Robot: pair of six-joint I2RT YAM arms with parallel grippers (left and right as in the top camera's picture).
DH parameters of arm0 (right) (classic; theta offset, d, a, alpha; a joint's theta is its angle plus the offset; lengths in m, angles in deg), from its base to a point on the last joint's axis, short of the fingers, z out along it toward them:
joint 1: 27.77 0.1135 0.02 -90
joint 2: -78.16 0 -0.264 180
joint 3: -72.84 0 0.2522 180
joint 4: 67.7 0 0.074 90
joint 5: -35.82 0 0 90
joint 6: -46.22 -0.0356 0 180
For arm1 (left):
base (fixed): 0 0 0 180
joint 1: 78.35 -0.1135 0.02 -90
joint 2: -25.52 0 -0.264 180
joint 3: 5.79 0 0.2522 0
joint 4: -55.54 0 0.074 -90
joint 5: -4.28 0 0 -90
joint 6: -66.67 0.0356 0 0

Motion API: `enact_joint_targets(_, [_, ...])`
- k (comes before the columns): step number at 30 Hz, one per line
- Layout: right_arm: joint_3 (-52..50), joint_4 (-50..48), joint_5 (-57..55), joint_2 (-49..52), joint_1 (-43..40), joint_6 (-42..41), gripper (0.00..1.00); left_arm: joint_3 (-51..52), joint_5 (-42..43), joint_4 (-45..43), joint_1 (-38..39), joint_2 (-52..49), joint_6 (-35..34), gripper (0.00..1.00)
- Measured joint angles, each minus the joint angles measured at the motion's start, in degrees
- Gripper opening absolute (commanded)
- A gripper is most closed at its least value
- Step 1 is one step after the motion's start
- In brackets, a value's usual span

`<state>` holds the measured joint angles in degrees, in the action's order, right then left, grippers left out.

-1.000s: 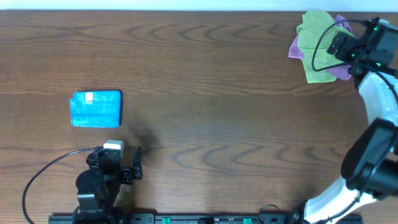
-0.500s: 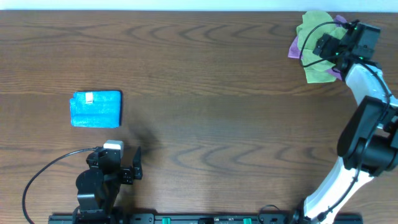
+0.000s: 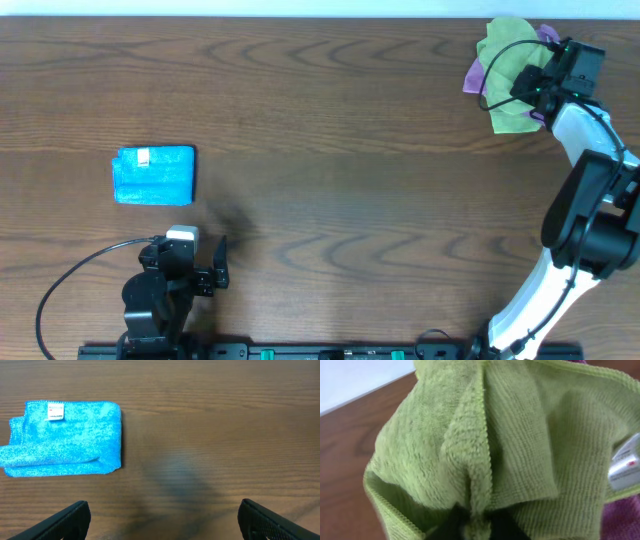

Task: Fold the cloth
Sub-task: 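Reach the right gripper to the green cloth on the purple cloth, then grasp the green cloth with the right gripper and lift it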

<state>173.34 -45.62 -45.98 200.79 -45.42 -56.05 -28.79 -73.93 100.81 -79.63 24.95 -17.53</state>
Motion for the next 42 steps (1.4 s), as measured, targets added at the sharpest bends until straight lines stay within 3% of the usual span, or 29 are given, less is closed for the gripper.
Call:
enact_joint_targets(10, [0.22,1.55,1.86,-1.64,0.0,-0.42,0.01,0.0,-0.02,0.0,0.0,0.0,-0.02,0.95])
enact_joint_targets(27, [0.59,13.0,2.49,-23.12,0.52,-0.24,0.01,0.0,0.0,0.02,0.0,0.0,0.0,0.95])
enact_joint_targets(42, [0.61,33.53,3.17,-33.0,14.56,4.9,0.01,0.0,-0.02,0.0,0.0,0.0,-0.02,0.95])
